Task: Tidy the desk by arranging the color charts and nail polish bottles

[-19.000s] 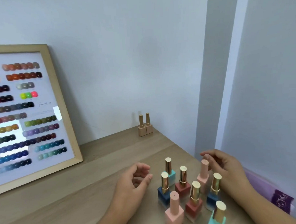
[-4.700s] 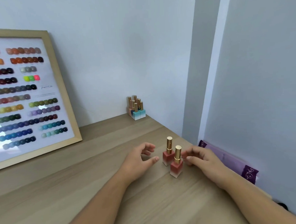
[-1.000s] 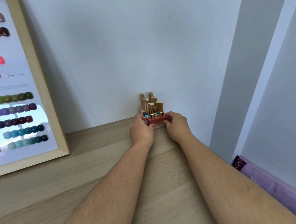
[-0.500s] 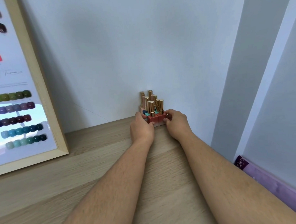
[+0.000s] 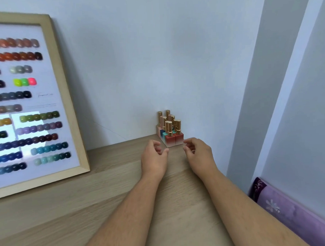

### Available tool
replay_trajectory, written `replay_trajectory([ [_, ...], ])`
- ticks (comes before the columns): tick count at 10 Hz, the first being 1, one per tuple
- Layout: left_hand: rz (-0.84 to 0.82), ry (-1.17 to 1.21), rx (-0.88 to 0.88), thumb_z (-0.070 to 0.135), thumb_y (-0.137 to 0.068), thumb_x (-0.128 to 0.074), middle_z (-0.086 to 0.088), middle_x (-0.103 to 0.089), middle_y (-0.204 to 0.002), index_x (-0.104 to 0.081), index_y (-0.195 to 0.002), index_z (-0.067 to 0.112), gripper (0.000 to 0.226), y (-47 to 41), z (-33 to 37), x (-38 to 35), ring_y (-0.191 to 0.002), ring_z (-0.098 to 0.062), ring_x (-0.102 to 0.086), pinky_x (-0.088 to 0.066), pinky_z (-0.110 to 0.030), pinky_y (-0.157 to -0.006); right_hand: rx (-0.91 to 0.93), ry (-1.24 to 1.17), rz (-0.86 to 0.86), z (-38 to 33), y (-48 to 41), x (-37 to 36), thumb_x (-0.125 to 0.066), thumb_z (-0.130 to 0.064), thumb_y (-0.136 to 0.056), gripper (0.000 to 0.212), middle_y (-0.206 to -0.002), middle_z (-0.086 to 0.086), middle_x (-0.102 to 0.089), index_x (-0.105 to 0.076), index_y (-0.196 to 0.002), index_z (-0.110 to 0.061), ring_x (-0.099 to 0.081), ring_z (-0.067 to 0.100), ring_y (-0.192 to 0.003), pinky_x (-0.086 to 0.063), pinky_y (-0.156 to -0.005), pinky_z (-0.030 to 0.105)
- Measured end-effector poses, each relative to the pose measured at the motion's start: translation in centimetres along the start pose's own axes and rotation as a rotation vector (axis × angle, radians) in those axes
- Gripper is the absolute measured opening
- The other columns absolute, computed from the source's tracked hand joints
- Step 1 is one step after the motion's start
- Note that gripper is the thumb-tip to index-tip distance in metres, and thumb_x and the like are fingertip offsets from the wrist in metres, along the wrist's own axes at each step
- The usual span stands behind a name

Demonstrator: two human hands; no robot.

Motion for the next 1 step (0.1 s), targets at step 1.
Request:
replay_trajectory([
  [1,-0.007,0.06,-0.027,0.019,-0.08,-0.07,0.006,-0.058,-0.084,-0.053,-0.094,0.021,0.022,3.13,-0.43,2.03,-0.078,-0.008,-0.056,-0.039,-0.013,-0.063,-0.006,-0.036,-0.025,-1.13,3.73,0.37,-0.059,-0.016,-0.088,0.017,-0.089,-0.005,-0.059,-0.063,-0.104,-0.018,-0.054,0.003,-0.077,-0.037,-0.064,0.005],
])
Point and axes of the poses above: each hand's wrist, its own y-axis away from the middle knuckle, its own x-axis out of the back of the hand, z = x × y, the point moved 5 cm from there along -y, towards the middle knuckle
